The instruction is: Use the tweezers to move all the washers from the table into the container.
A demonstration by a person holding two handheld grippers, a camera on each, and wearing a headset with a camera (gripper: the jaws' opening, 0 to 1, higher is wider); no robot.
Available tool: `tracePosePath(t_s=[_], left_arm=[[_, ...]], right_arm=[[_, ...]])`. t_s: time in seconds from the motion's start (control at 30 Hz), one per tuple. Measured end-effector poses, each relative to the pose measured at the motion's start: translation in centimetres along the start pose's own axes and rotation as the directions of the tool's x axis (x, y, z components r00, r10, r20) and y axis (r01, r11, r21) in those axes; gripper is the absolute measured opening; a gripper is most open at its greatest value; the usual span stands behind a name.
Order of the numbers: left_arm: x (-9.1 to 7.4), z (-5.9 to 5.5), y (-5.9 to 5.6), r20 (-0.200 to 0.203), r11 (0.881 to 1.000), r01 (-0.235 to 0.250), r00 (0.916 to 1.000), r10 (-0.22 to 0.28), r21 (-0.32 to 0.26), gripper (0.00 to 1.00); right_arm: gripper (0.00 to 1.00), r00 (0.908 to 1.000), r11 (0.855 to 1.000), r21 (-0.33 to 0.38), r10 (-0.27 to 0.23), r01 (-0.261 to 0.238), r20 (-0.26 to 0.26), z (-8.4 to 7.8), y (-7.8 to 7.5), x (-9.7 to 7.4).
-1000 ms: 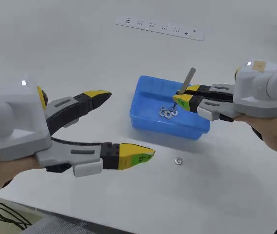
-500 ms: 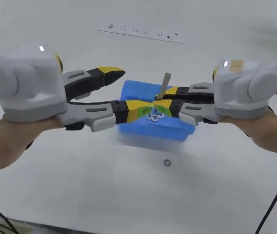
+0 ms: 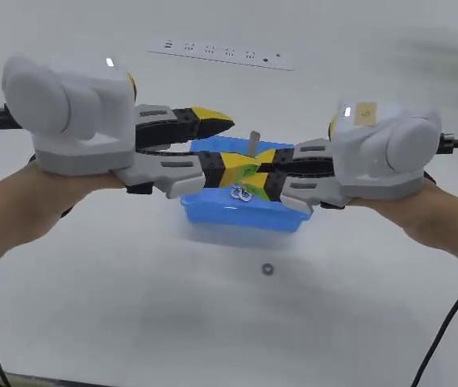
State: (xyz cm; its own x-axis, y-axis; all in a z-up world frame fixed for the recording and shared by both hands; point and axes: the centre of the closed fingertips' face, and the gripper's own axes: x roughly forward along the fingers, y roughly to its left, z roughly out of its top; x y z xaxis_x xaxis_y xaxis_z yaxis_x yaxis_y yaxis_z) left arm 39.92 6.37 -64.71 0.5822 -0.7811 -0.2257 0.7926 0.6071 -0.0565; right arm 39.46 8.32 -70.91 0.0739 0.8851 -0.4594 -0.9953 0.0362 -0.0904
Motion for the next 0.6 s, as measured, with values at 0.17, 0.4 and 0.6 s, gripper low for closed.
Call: tracePosePath(t_s=[0.17, 0.4, 0.6], left_arm=[[0.2, -0.1, -0.4, -0.022, 0.999, 0.038, 0.999, -0.038, 0.009, 0.27], [0.0, 0.4, -1.0, -0.031, 0.995, 0.099, 0.9947, -0.098, 0.031, 0.2], [0.2, 0.6, -1.2, -0.037, 0.991, 0.131, 0.9908, -0.13, 0.036, 0.12]], right_arm=[[0.08, 0.9999, 1.0, -0.011, 0.016, -0.016, -0.007, 0.0, 0.4, 0.2], [0.08, 0.9995, 0.999, -0.014, 0.031, -0.031, -0.009, 0.0, 0.7, 0.2], [0.08, 0.9992, 0.999, -0.022, 0.035, -0.036, -0.017, -0.2, 0.9, 0.2]])
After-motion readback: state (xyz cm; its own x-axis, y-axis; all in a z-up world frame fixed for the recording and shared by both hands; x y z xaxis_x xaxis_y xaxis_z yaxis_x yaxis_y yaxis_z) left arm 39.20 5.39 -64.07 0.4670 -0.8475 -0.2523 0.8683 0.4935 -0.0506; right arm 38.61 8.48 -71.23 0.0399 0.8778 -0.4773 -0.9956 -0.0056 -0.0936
